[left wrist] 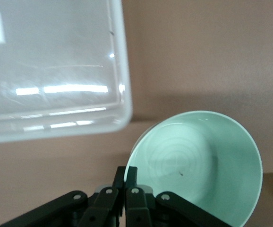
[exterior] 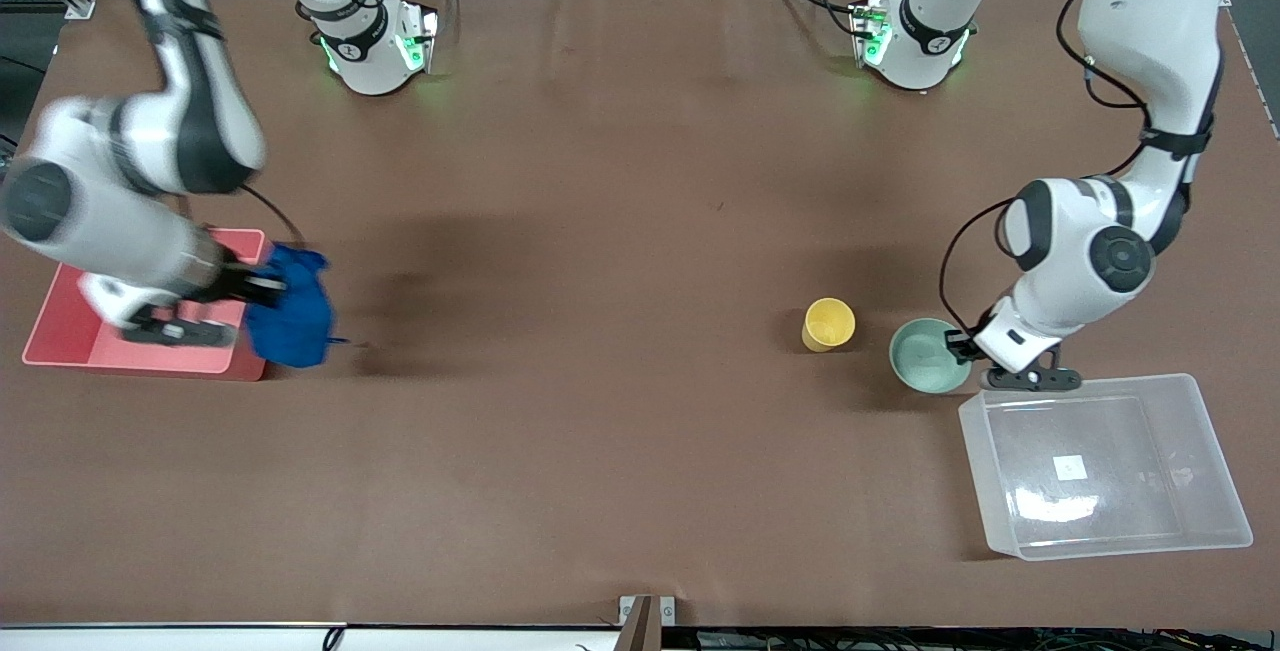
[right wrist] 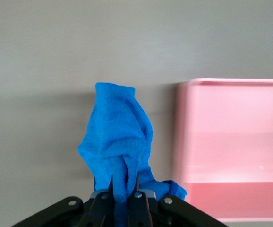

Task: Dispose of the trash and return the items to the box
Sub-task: 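Lift the cloth into the pink bin while the left gripper carries the bowl, then release the cloth in the bin while the left gripper lowers the bowl, then open the left gripper and move it to the yellow cup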

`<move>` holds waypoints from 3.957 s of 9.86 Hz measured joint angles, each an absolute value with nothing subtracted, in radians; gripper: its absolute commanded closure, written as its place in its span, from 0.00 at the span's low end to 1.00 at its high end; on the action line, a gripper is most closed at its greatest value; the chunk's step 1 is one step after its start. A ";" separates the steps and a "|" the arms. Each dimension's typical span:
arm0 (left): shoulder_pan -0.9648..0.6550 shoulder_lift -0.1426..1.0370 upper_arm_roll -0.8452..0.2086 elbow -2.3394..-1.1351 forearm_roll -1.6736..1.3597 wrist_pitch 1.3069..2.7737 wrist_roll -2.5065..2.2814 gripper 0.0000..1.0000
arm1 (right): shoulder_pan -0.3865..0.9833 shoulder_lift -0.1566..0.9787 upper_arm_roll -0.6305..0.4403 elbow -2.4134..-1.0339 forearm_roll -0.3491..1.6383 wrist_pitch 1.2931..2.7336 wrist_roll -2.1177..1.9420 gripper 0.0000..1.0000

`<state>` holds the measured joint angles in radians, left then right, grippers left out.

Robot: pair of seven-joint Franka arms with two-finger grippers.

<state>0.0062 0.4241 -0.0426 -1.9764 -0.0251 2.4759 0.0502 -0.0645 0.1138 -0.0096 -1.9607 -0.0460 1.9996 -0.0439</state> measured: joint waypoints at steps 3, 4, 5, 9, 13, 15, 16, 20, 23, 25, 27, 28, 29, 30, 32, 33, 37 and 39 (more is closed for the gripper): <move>0.067 0.431 -0.044 -1.712 -0.026 2.209 0.163 1.00 | -0.089 0.108 -0.262 -1.988 -0.046 2.045 -0.434 0.99; 0.087 0.461 -0.044 -1.612 -0.026 2.143 0.199 1.00 | -0.095 0.118 -0.320 -1.999 -0.045 2.086 -0.536 0.99; 0.108 0.502 -0.044 -1.528 -0.026 2.106 0.234 1.00 | -0.101 0.130 -0.354 -2.030 -0.045 2.146 -0.595 0.99; 0.149 0.644 -0.043 -1.353 -0.026 2.089 0.292 1.00 | -0.092 0.344 -0.351 -2.133 0.021 2.418 -0.614 0.67; 0.152 0.812 0.003 -1.237 -0.026 2.190 0.311 1.00 | -0.080 0.419 -0.345 -2.104 0.036 2.448 -0.614 0.00; 0.156 0.868 0.037 -1.231 -0.026 2.261 0.312 0.99 | -0.078 0.389 -0.344 -2.028 0.040 2.349 -0.579 0.00; 0.158 0.887 0.045 -1.230 -0.026 2.286 0.312 0.96 | -0.077 0.345 -0.340 -1.962 0.040 2.222 -0.519 0.00; 0.151 0.916 0.046 -1.216 -0.026 2.334 0.295 0.11 | -0.077 0.129 -0.211 -1.710 0.041 1.783 -0.171 0.00; 0.141 0.808 0.041 -1.200 -0.026 2.273 0.293 0.00 | -0.082 0.014 -0.124 -1.557 0.039 1.521 -0.068 0.00; 0.119 0.663 0.021 -1.221 -0.026 2.094 0.290 0.00 | -0.086 -0.004 -0.115 -1.454 -0.009 1.395 -0.071 0.00; 0.104 0.501 -0.046 -1.361 -0.026 2.030 0.239 0.00 | -0.086 -0.005 -0.094 -1.453 -0.045 1.400 -0.070 0.00; 0.102 0.427 -0.087 -1.456 -0.026 2.028 0.203 0.00 | -0.086 -0.005 -0.091 -1.465 -0.046 1.419 -0.070 0.00; 0.101 0.357 -0.127 -1.558 -0.026 2.026 0.165 0.00 | -0.086 -0.005 -0.090 -1.474 -0.046 1.428 -0.070 0.00; 0.100 0.289 -0.165 -1.662 -0.026 2.026 0.122 0.00 | -0.086 -0.005 -0.089 -1.475 -0.046 1.431 -0.070 0.00; 0.099 0.185 -0.242 -1.841 -0.026 2.035 0.029 0.01 | -0.086 -0.008 -0.088 -1.475 -0.047 1.435 -0.070 0.00; 0.097 0.164 -0.276 -1.909 -0.026 2.071 -0.005 0.01 | -0.086 -0.009 -0.087 -1.475 -0.047 1.444 -0.070 0.00; 0.064 0.214 -0.324 -2.090 -0.012 2.322 -0.110 0.01 | -0.084 -0.009 -0.084 -1.475 -0.041 1.466 -0.070 0.00; 0.026 0.293 -0.325 -2.095 0.053 2.409 -0.205 0.02 | -0.084 -0.009 -0.083 -1.475 -0.036 1.466 -0.070 0.00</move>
<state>0.0262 0.2927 -0.3253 -2.0951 0.0534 2.4088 -0.2050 -0.0836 -0.0094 -0.0831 -1.4750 -0.0363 1.4661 -0.0703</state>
